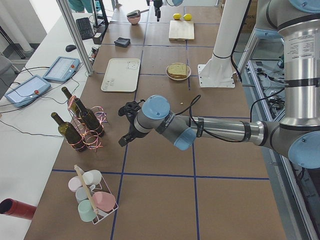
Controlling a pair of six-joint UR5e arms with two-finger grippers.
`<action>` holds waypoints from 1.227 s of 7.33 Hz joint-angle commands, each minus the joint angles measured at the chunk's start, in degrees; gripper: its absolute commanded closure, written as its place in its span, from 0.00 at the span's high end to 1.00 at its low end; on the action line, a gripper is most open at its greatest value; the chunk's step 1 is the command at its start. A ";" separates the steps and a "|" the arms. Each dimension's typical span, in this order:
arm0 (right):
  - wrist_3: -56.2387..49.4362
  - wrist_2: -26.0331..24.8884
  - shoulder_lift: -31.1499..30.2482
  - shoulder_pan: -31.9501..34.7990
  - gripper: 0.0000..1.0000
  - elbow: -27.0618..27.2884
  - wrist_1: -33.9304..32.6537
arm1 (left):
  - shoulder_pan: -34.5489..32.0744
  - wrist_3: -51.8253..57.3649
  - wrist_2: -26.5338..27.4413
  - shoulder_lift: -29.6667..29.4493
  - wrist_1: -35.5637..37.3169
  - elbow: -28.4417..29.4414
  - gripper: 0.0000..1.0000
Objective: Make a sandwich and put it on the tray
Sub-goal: 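Open the right gripper and withdraw the right arm from the plate, then reach the left gripper toward the plate rim and grasp the plate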
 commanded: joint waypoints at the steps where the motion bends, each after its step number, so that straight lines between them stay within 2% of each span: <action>1: -18.06 2.38 -8.60 14.01 1.00 -1.36 -1.50 | 7.64 -13.30 -4.65 -2.78 -2.32 -3.64 1.00; 2: -21.10 2.99 -11.76 17.91 1.00 -1.72 -3.43 | 10.48 -14.37 -5.07 -2.79 -6.43 -5.50 1.00; 3: -21.22 3.60 -13.62 20.12 1.00 -2.07 -3.79 | 15.73 -20.73 -9.25 -4.44 -6.47 -5.78 1.00; 4: -21.13 4.22 -14.51 20.84 1.00 -2.94 -3.97 | 21.00 -32.02 -5.90 -6.46 -6.73 -7.26 1.00; 5: -21.04 4.92 -14.43 20.93 1.00 -3.39 -3.89 | 28.19 -40.66 4.58 -6.48 -6.73 -9.80 1.00; 8: -21.13 4.75 -14.25 20.93 1.00 -5.40 -3.19 | 47.63 -63.54 23.69 -13.75 -5.77 -8.95 1.00; 9: -21.04 4.75 -14.16 20.93 1.00 -5.50 -3.18 | 53.95 -72.82 29.93 -15.77 -3.76 -8.86 0.91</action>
